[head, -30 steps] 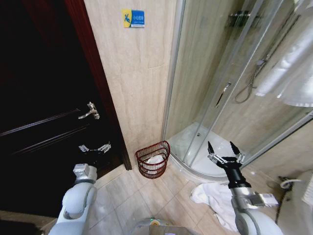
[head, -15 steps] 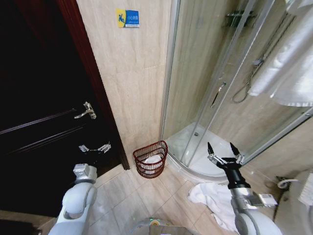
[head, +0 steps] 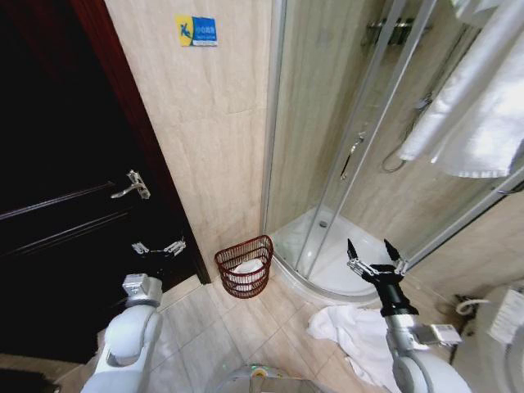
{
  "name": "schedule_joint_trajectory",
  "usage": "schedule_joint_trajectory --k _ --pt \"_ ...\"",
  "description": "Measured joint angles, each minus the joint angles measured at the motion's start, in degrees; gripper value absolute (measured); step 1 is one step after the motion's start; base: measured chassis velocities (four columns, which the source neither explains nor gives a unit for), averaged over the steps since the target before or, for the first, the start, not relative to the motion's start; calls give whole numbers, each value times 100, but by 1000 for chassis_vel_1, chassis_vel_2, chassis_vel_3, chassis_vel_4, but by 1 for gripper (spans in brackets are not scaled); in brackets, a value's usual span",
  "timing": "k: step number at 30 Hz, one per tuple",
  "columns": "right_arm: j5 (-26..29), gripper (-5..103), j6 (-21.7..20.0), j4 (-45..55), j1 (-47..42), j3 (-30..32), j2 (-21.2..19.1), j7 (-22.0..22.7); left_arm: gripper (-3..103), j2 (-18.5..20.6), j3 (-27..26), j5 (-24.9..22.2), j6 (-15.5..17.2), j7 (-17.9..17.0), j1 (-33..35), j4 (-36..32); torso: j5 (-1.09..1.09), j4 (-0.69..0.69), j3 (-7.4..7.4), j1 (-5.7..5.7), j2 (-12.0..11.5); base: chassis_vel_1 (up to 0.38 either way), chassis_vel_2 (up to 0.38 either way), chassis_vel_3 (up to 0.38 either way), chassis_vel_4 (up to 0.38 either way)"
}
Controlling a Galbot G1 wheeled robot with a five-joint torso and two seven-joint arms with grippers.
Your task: Discard the used towel into the hamper.
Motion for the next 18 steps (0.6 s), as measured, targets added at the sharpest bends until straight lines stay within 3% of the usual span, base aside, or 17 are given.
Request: schedule_joint_trajectory --k 18 --pt "1 100 1 56 -44 50 -20 4 100 0 0 0 0 0 0 0 0 0 0 0 0 -96 -106 103 105"
